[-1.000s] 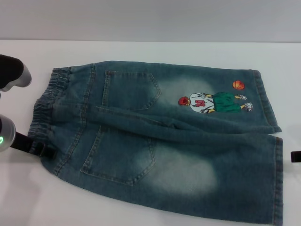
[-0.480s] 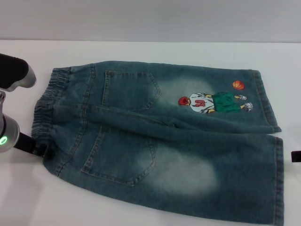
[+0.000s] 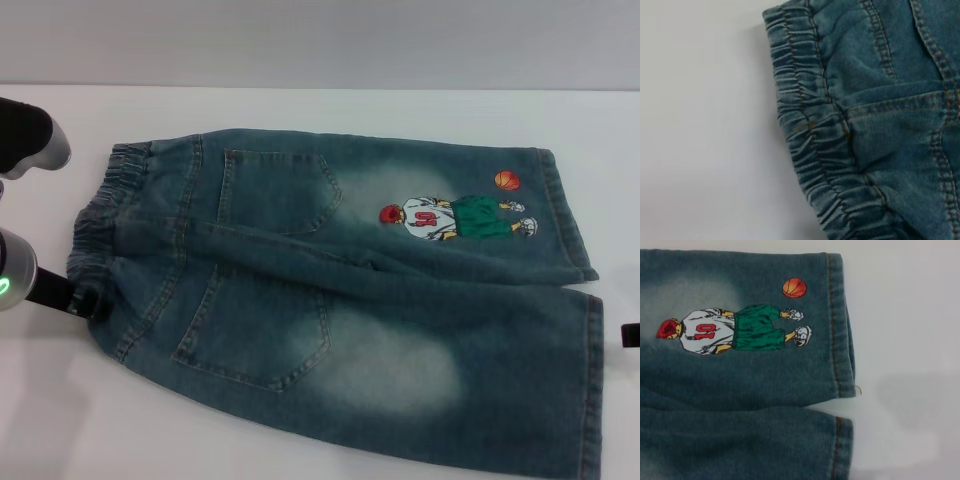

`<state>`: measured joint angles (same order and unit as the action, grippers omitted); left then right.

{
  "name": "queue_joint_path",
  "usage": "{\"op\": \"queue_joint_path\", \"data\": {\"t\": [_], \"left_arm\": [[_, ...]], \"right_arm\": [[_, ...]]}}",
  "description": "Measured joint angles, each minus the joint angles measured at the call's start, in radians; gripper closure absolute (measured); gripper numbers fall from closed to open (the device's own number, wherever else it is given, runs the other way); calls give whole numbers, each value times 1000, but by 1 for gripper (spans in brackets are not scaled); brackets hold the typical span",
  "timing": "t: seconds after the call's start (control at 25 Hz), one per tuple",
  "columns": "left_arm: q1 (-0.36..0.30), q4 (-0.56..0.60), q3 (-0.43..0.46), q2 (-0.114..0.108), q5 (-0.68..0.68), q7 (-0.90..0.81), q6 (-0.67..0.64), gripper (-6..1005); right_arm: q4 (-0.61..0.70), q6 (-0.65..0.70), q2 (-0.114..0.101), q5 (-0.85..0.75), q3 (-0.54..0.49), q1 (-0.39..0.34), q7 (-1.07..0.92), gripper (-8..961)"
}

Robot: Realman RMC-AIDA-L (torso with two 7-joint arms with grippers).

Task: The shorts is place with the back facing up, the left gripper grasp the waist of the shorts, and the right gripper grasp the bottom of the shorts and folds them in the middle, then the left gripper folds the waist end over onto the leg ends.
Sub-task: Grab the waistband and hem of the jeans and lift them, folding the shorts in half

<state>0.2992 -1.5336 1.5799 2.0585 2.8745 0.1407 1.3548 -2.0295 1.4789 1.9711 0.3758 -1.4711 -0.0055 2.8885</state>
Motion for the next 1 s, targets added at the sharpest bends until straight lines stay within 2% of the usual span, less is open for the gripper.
{"op": "queue_joint_path", "data": {"t": [0.2,0.52,0.76,1.0], "left_arm": [[-2,-3,0,0,-1,1,0,571],[-4,-12,-1,0,-3,2,1,627],[0,-13,-2,1,-3,1,1,678],[5,-11,-6,1,-3,-1,1,711]], "right_arm": [[0,17,0,6,-1,0,0,265],[-2,131,-4,11,4,16,0,265],[-3,159,13,18,38,21,0,264],[-3,168,16,76,52,17,0,264]]}}
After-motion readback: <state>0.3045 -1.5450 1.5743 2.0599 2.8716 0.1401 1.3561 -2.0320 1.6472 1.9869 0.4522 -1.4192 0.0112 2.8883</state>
